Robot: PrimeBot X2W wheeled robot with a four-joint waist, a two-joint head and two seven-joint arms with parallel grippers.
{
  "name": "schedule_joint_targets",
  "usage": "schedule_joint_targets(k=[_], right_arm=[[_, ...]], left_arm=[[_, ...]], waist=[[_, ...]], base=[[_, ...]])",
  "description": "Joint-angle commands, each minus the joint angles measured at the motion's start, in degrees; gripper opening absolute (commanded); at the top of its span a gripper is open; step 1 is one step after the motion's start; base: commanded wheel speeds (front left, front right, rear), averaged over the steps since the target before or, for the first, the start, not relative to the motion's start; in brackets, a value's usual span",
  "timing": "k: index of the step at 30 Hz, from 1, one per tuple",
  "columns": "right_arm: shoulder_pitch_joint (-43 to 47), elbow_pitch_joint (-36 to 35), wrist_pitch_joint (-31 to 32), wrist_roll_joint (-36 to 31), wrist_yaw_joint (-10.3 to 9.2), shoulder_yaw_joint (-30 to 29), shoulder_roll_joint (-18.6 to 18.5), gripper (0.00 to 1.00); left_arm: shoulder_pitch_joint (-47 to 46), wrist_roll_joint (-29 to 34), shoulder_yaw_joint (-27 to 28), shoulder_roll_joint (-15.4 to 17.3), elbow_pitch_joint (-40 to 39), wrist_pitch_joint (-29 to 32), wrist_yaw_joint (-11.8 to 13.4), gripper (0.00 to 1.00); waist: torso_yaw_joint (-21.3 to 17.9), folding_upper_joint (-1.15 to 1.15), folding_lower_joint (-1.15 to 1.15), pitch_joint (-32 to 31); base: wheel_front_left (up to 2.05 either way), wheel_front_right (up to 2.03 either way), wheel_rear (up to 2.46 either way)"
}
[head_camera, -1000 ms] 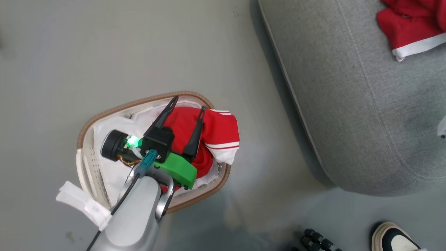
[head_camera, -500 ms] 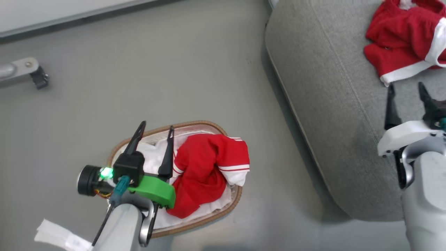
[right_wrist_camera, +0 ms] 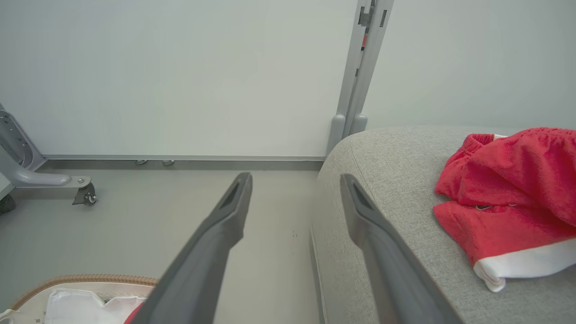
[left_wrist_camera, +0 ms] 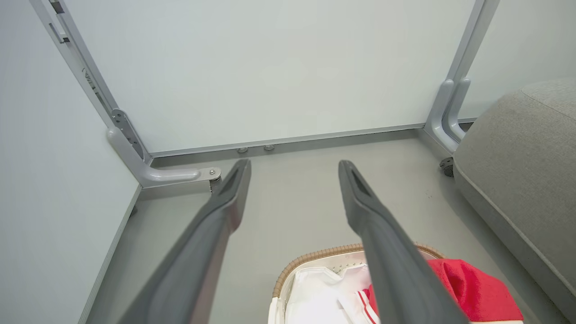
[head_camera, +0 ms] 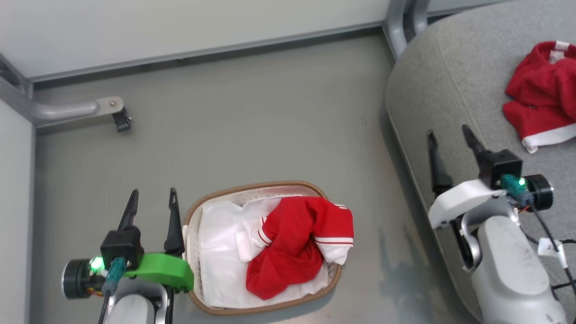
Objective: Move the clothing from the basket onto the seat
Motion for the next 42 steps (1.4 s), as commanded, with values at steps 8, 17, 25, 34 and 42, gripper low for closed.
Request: schedule_joint_targets(k=[8, 17, 25, 34, 42], right_arm=[[7.2, -0.1, -0.1, 1.3, -0.07, 5.8, -0.2, 1.0], [13.9, -2.6, -0.1, 3.0, -0.07, 6.8, -0.7, 1.0], [16.1, -6.0, -0.1, 4.5, -0.07, 7.0, -0.7, 1.0], [16.6, -6.3, -0.1, 4.9, -0.06, 6.5, -0.8, 1.0], [13.3, -8.2, -0.1, 5.8, -0.06, 6.3, -0.4, 1.0]], left_arm=[[6.6, 0.7, 2.9, -0.3, -0.5, 0.0, -0.4, 1.0], [12.0, -1.0, 3.3, -0.4, -2.2, 0.0, -0.5, 1.0], [13.0, -2.5, 4.1, -0.4, -3.4, 0.0, -1.7, 1.0], [13.0, -5.1, 3.6, -0.4, -3.9, 0.0, -2.5, 1.0], [9.7, -5.8, 1.6, -0.4, -3.2, 0.0, -3.9, 1.0]], waist=[[4.3, 0.0, 0.0, -7.7], [4.6, 0.0, 0.0, -11.5], [4.4, 0.0, 0.0, -12.7], [4.4, 0.0, 0.0, -12.5], [3.4, 0.0, 0.0, -6.9]], base=[[0.0, 0.0, 0.0], [0.0, 0.0, 0.0], [0.0, 0.0, 0.0], [0.0, 0.0, 0.0], [0.0, 0.0, 0.0]])
